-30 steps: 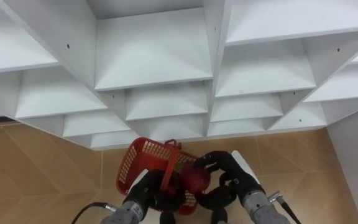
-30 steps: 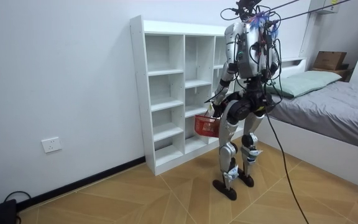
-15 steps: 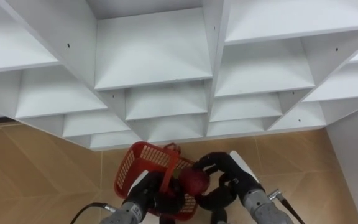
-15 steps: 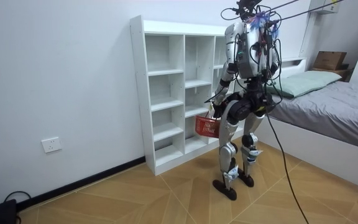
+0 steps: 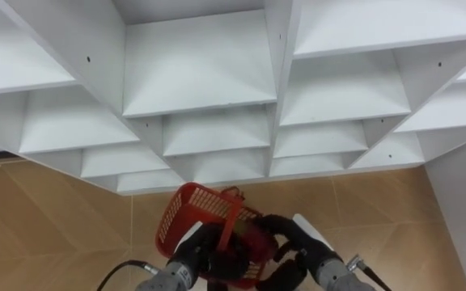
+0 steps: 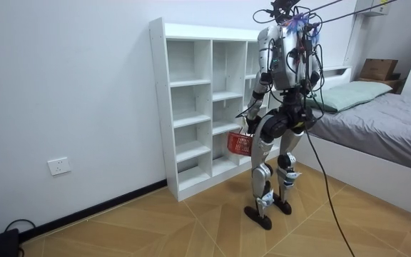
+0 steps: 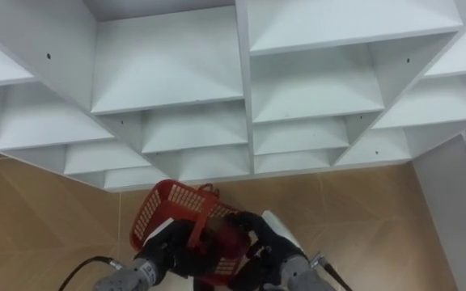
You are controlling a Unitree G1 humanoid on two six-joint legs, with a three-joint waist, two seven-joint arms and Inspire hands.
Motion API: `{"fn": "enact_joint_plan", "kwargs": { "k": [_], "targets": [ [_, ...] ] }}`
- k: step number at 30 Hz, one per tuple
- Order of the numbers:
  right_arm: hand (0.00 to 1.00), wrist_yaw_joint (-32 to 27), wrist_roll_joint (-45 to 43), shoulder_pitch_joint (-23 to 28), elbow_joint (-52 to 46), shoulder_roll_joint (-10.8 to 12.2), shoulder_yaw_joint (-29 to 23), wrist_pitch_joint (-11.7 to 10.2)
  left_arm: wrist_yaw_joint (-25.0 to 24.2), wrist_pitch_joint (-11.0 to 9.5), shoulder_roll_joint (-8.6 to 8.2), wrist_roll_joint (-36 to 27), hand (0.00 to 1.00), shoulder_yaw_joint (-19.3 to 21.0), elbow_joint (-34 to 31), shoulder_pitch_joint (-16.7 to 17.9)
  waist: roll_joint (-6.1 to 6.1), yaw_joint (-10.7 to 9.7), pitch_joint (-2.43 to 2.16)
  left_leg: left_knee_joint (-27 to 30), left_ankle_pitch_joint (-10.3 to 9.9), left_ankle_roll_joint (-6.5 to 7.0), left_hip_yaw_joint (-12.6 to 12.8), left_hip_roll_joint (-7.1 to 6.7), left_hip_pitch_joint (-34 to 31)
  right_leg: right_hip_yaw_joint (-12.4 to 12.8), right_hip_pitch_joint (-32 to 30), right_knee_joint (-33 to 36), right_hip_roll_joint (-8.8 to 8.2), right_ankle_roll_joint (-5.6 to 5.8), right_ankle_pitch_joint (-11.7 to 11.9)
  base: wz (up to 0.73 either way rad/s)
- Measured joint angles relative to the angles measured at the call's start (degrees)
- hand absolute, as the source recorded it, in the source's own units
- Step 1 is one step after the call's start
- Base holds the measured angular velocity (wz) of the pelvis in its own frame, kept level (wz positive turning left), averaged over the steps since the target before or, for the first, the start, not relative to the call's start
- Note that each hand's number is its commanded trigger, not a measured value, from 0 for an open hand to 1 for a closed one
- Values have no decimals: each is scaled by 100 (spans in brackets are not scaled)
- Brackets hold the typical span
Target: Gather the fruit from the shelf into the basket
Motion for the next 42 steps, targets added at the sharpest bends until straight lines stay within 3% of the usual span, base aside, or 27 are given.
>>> {"fn": "enact_joint_plan", "kwargs": {
  "k": [8,20,28,42],
  "targets": [
    [0,166,-5,-18,-4,27,89,32,-129,-2,-2,-6,100,-4,-57,-2,-59,1,-18,19,2,0,3,0,10,2,14,10,0,0,4,0],
    [0,242,-5,-32,18,32,89,32,-204,-29,-30,-18,100,-5,-62,-51,-126,-3,1,46,2,0,3,1,11,4,22,19,1,0,6,0],
    [0,247,-6,-28,19,36,88,32,-222,-157,-23,-205,100,-61,-62,-54,-133,-4,5,45,2,0,5,1,8,7,22,7,2,1,5,0],
    [0,243,-205,-89,91,5,69,40,-55,-187,128,-206,100,-50,45,-62,-142,-1,12,-2,2,0,36,-6,159,13,149,-2,5,2,5,0]
  ]
}}
